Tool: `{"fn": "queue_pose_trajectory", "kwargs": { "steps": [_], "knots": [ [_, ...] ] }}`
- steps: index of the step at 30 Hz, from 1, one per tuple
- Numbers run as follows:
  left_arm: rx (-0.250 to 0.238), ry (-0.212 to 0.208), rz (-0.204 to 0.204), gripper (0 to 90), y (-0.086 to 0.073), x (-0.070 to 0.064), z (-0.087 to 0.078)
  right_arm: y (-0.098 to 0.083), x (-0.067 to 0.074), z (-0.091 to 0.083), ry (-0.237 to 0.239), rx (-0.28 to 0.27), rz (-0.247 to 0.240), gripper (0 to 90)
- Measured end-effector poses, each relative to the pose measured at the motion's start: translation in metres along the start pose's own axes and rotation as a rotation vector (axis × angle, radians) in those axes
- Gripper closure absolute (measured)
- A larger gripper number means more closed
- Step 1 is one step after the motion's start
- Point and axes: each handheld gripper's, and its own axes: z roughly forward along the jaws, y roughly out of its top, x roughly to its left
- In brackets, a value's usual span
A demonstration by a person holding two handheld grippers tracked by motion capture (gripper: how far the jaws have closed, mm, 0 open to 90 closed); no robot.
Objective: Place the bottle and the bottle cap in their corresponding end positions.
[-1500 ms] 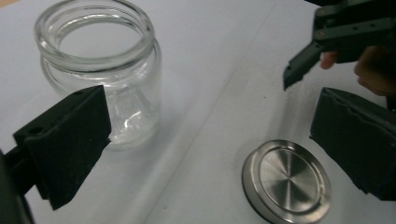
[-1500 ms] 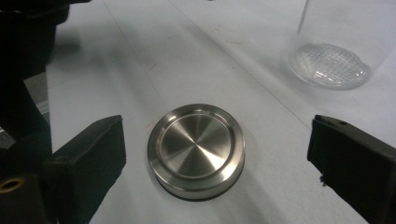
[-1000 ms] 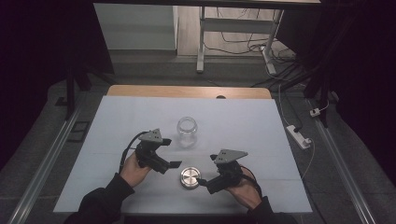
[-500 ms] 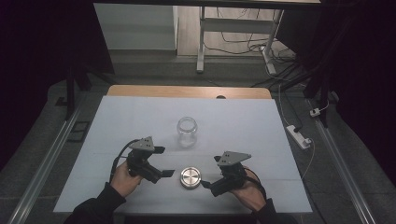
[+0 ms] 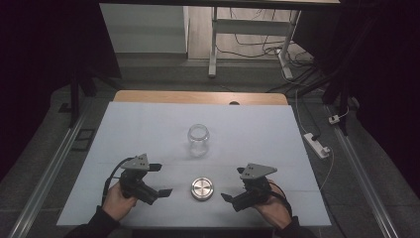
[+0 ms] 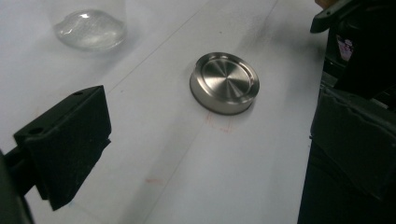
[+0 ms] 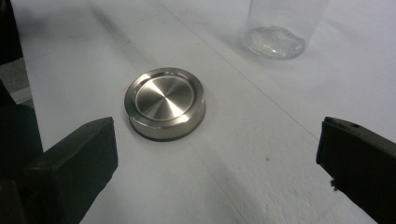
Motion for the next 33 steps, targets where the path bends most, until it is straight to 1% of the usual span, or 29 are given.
{"fn": "queue_pose_trajectory", "kwargs": {
  "steps": [5,8,12,14,16,20,25,29,33],
  "knots": [
    [-0.013,0.021,-0.022,0.0,-0.013,-0.001,-0.013,-0.007,-0.005,-0.011,-0.026,-0.005,0.023,0.0],
    [-0.016,0.036,-0.028,0.0,-0.02,-0.003,-0.021,-0.012,-0.009,-0.018,-0.042,-0.004,0.049,0.0],
    [-0.015,0.081,-0.039,0.0,-0.032,-0.005,-0.033,-0.019,-0.013,-0.028,-0.065,-0.011,0.073,0.0],
    [-0.014,0.093,-0.047,0.0,-0.037,-0.005,-0.038,-0.023,-0.015,-0.035,-0.083,-0.019,0.091,0.0],
    [-0.015,0.107,-0.061,0.0,-0.043,-0.005,-0.043,-0.027,-0.017,-0.04,-0.095,-0.022,0.105,0.0],
    [-0.01,0.147,-0.078,0.0,-0.055,-0.006,-0.054,-0.036,-0.021,-0.052,-0.128,-0.027,0.138,0.0],
    [-0.011,0.183,-0.118,0.0,-0.071,-0.006,-0.066,-0.047,-0.025,-0.064,-0.166,-0.032,0.177,0.0],
    [-0.018,0.208,-0.146,0.0,-0.082,-0.006,-0.076,-0.055,-0.027,-0.072,-0.194,-0.024,0.203,0.0],
    [-0.014,0.243,-0.164,0.0,-0.089,-0.007,-0.081,-0.064,-0.028,-0.078,-0.221,-0.005,0.226,0.0]
  ]
}}
